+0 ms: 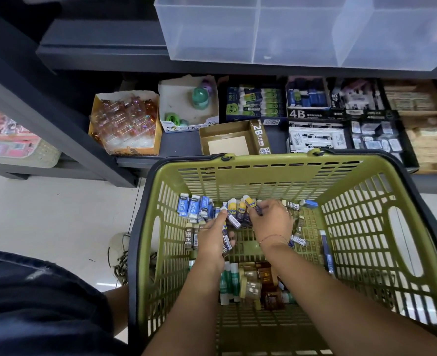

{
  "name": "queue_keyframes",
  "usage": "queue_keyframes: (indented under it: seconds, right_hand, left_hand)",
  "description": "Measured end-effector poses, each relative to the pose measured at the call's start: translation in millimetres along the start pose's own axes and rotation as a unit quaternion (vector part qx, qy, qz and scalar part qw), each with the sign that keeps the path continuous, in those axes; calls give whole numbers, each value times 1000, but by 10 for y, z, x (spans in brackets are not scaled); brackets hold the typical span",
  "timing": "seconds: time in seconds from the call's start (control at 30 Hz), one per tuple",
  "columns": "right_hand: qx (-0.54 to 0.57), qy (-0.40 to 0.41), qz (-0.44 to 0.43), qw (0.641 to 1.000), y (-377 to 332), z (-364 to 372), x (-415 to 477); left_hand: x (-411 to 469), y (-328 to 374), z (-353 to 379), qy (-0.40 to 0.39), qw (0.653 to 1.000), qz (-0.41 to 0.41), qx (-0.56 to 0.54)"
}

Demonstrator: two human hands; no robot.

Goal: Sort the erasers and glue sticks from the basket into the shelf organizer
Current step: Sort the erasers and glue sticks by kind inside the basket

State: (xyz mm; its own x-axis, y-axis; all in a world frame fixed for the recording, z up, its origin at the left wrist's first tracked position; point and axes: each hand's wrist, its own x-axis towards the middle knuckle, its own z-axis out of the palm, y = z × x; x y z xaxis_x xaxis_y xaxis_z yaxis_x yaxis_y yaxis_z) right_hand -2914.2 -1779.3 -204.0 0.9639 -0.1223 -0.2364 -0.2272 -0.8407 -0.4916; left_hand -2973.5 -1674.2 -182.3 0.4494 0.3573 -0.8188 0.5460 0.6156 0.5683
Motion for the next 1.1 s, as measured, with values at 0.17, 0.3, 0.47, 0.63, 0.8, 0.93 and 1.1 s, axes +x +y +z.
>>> queue_keyframes:
  seconds: [0.17,0.3,0.47,0.63,0.8,0.93,1.1]
  right_hand:
    - [50,-68,48,995,-86,37,-50]
    - [95,-34,50,994,-115,10,-48]
    - [121,-50,118,984,70,-87,45]
    - [174,-122,93,973,57,-21,25]
    - [210,-147,113,960,137,-87,72]
    - [263,-149,84,950,159,-391,109]
    - [290,-368,-19,883,-24,-673,-4]
  left_hand:
    - [-26,25,10,-15,1000,-1,-8]
    - [-20,29,11,-19,1000,-3,-15]
    - [-15,21,14,-15,1000,-2,-14]
    - [-30,27,22,-15,1000,-4,-18]
    - [-20,38,-29,-6,1000,-6,-10]
    - [-88,65,-15,-26,1000,-2,1]
    - [-254,74,113,-119,988,-9,99]
